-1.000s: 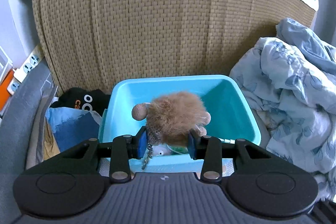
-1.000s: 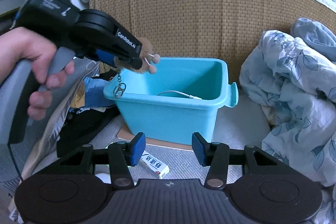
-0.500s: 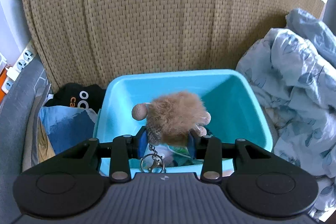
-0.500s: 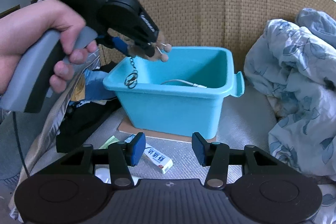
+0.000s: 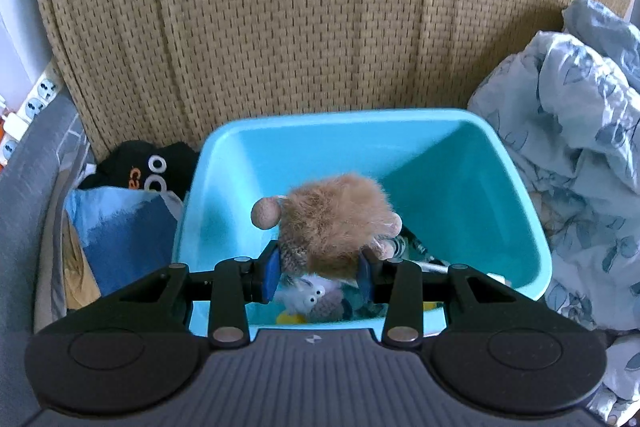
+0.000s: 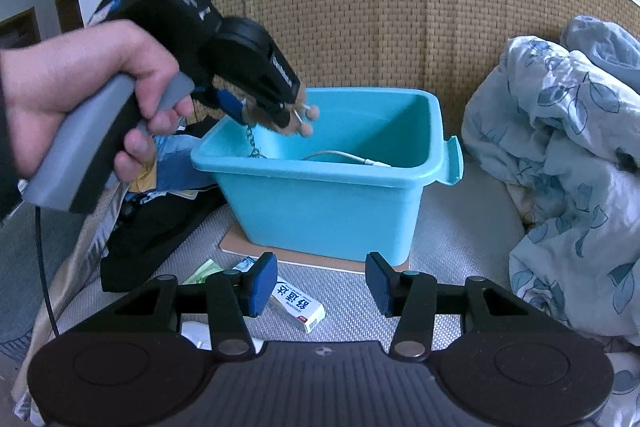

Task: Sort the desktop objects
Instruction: 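Carry the plush mouse over the teal bin with the left gripper, then open the left gripper to drop the brown plush mouse into the bin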

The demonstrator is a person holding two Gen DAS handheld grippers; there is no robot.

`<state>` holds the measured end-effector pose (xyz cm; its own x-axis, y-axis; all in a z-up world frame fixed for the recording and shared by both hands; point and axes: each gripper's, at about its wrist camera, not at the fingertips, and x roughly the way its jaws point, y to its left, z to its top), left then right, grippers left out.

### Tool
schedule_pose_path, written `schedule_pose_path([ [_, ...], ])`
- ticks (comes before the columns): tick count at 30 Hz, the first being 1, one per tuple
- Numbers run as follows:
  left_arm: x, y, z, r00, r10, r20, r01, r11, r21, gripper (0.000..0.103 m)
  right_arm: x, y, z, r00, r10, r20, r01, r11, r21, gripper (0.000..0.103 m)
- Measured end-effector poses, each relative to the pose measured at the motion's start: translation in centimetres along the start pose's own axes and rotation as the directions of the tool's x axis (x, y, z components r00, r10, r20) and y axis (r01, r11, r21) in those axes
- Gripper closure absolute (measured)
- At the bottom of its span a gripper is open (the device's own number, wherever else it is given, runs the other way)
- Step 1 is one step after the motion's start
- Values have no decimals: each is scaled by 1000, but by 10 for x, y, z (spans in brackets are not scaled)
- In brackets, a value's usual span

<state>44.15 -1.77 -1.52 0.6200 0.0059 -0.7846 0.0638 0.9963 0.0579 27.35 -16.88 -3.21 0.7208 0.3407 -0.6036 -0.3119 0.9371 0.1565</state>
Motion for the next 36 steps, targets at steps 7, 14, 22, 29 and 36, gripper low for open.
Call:
schedule_pose_path([
  [7,15,-4,-16,1000,-8,-22,8,1000,1,61,0,2,-1,1000,1,-2,-1,1000,-4,50],
  [14,19,-4,-28,1000,-14,-20,13,1000,-19,60,1,1,-1,1000,-3,-6,3,1000,-1,50],
  [22,18,-3,-29,1000,-14,-12,14,999,-30,58,4,1,-1,1000,-14,-10,14,1000,-7,50],
  [29,11,-2,-32,1000,-8,10,8,1000,-26,55,5,1,-3,1000,-21,-18,20,1000,-16,50],
  [36,3,-1,-35,1000,-3,29,4,1000,-25,52,3,4,-4,999,-28,-21,27,999,-27,50],
])
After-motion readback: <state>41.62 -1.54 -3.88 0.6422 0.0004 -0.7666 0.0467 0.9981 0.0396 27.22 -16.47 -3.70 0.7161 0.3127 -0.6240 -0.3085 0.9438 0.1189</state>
